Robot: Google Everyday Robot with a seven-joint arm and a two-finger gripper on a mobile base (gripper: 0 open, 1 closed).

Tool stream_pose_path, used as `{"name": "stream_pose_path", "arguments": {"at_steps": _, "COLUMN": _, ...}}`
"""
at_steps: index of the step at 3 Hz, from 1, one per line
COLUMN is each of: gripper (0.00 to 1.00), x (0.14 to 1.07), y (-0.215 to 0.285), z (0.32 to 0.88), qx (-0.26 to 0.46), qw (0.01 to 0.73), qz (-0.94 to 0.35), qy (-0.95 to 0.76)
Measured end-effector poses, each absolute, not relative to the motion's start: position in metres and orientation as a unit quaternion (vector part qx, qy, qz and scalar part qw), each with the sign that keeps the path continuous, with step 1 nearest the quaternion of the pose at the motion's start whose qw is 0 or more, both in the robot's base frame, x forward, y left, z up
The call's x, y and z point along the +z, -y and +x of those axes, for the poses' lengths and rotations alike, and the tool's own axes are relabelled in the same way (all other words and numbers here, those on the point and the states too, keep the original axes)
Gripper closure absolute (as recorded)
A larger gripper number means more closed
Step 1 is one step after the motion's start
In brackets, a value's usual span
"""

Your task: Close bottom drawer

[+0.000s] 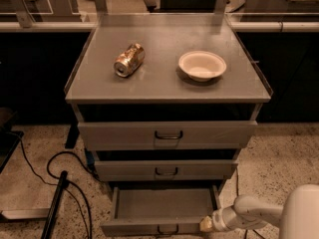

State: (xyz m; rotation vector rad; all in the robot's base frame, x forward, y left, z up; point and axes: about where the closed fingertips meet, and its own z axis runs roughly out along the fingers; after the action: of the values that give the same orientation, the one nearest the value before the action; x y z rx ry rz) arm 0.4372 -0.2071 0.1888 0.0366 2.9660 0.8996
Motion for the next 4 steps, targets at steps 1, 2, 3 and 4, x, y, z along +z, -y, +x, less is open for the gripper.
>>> {"name": "stream_pose_path", "arguments": {"at_steps": 1, "gripper": 1.0, "x": 0.199, "y": 0.209, "z": 0.467, "qx": 0.293, "qw": 0.051, "qz": 0.032, "qy": -0.954}}
{"name": "stream_pose_path", "arguments": {"at_steps": 2, "gripper": 1.0, "x": 0.199, "y": 0.209, "z": 0.467, "qx": 0.293, "qw": 0.051, "qz": 0.032, "qy": -0.954}}
{"name": "stream_pose_path", "arguments": {"at_steps": 3, "gripper": 1.0, "x": 0.184, "y": 0.21, "z": 0.472, "qx": 0.287, "qw": 0.04, "qz": 0.048, "qy": -0.956}}
{"name": "stream_pose_path", "arguments": {"at_steps": 4, "gripper": 1.0, "x": 0.177, "y": 0.215, "z": 0.501, "qx": 0.275, "qw": 0.061, "qz": 0.087, "qy": -0.956}}
